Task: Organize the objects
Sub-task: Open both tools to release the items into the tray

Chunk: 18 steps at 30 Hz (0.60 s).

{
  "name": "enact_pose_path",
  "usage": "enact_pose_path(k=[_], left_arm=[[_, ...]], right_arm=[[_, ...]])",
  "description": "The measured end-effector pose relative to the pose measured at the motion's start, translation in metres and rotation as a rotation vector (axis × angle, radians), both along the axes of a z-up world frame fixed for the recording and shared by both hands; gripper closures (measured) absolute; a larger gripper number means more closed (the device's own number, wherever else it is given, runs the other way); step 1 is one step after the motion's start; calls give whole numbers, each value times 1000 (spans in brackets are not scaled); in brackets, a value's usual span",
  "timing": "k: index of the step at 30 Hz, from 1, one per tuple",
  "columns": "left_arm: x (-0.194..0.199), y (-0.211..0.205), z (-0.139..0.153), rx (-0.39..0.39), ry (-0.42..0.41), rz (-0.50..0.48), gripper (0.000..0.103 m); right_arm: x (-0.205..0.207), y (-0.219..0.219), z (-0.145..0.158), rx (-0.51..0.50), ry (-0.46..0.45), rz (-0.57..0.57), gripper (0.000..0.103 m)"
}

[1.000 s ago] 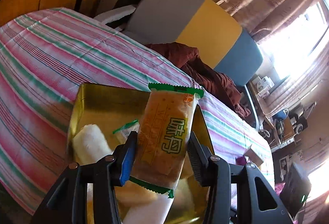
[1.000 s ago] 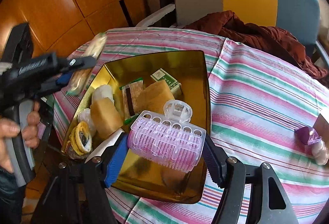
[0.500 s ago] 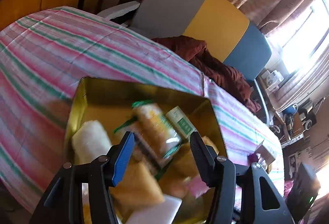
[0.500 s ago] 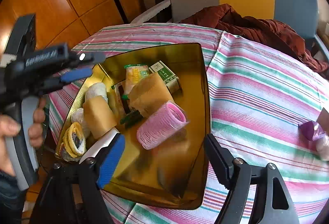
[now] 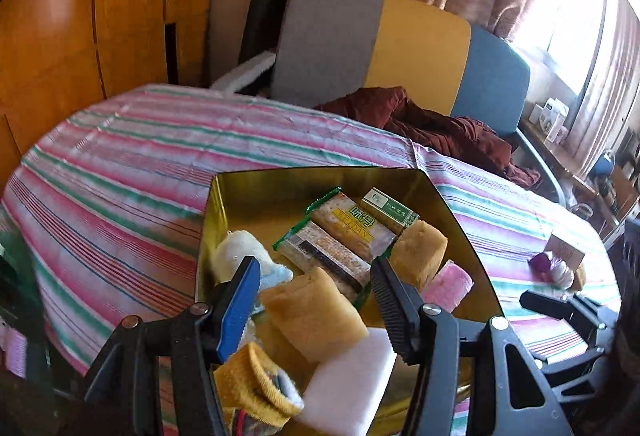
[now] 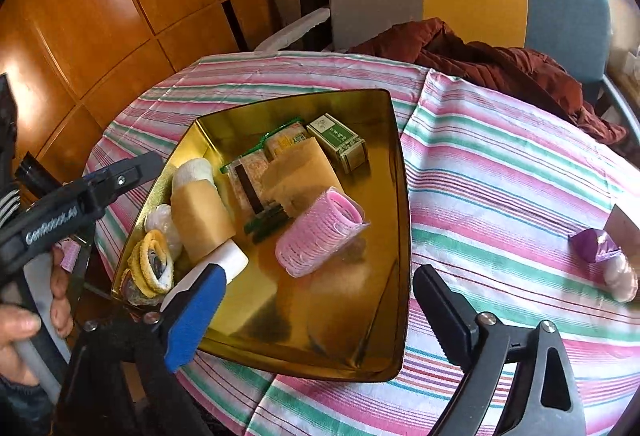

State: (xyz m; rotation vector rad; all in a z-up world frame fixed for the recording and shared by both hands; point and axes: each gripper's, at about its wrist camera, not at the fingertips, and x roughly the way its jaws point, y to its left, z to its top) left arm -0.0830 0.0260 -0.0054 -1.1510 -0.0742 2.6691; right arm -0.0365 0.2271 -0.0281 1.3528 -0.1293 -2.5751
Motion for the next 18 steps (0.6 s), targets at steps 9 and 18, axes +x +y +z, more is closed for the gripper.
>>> enact_pose_path(k=[9, 18], left_arm=[[28, 12, 5, -72, 60, -30, 45], [42, 20, 4, -81, 55, -56, 45]], right_arm=[[10, -4, 3, 4, 14, -8, 3], [19, -1, 5, 20, 35, -27, 1]])
